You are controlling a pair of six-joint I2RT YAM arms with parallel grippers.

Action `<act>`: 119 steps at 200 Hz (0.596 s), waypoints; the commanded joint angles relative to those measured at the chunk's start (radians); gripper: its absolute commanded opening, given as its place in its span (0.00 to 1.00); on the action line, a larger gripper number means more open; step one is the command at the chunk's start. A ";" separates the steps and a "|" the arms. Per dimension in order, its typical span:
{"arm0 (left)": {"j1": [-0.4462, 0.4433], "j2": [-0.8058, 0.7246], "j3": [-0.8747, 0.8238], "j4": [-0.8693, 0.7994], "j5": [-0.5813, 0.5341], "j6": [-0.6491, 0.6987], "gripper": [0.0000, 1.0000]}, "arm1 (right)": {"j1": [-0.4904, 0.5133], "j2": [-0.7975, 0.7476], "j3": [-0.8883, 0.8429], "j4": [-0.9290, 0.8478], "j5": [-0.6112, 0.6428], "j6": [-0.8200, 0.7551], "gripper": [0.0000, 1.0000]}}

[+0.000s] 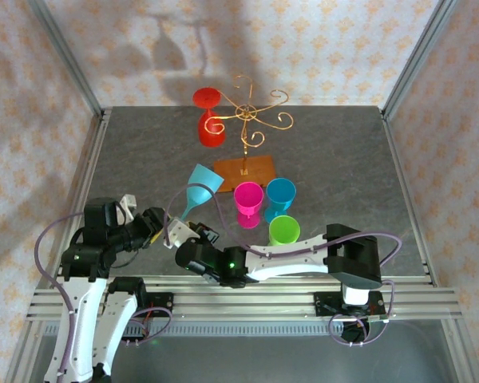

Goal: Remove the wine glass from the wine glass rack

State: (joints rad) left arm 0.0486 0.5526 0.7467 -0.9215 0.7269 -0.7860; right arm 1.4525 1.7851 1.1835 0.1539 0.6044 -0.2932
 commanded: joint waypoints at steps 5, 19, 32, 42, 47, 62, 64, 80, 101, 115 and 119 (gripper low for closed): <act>0.008 0.009 -0.021 0.059 0.034 -0.022 0.56 | 0.009 0.014 -0.009 0.067 0.058 -0.033 0.00; 0.008 0.009 -0.021 0.068 0.036 -0.027 0.56 | 0.009 0.020 -0.002 0.069 0.058 -0.042 0.00; 0.008 0.008 -0.025 0.078 0.037 -0.038 0.55 | 0.011 0.024 0.002 0.075 0.056 -0.050 0.00; 0.007 0.003 -0.037 0.092 0.041 -0.053 0.54 | 0.011 0.024 0.002 0.087 0.056 -0.055 0.00; 0.007 0.000 -0.043 0.101 0.043 -0.060 0.53 | 0.011 0.024 0.002 0.092 0.054 -0.061 0.00; 0.006 -0.008 -0.056 0.114 0.046 -0.075 0.52 | 0.011 0.032 0.012 0.086 0.051 -0.069 0.00; 0.006 -0.010 -0.055 0.115 0.046 -0.076 0.52 | 0.011 0.033 0.013 0.085 0.052 -0.069 0.00; 0.006 -0.013 -0.058 0.119 0.048 -0.080 0.51 | 0.011 0.039 0.022 0.079 0.051 -0.071 0.00; 0.002 -0.013 -0.060 0.119 0.049 -0.078 0.48 | 0.011 0.042 0.031 0.082 0.051 -0.069 0.00; 0.000 -0.014 -0.064 0.126 0.049 -0.082 0.45 | 0.011 0.041 0.035 0.090 0.049 -0.076 0.00; 0.001 -0.013 -0.066 0.128 0.050 -0.083 0.45 | 0.011 0.043 0.037 0.091 0.050 -0.076 0.00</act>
State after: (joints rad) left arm 0.0483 0.5510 0.6964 -0.8391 0.7540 -0.8593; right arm 1.4551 1.8229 1.1839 0.2108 0.6228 -0.3553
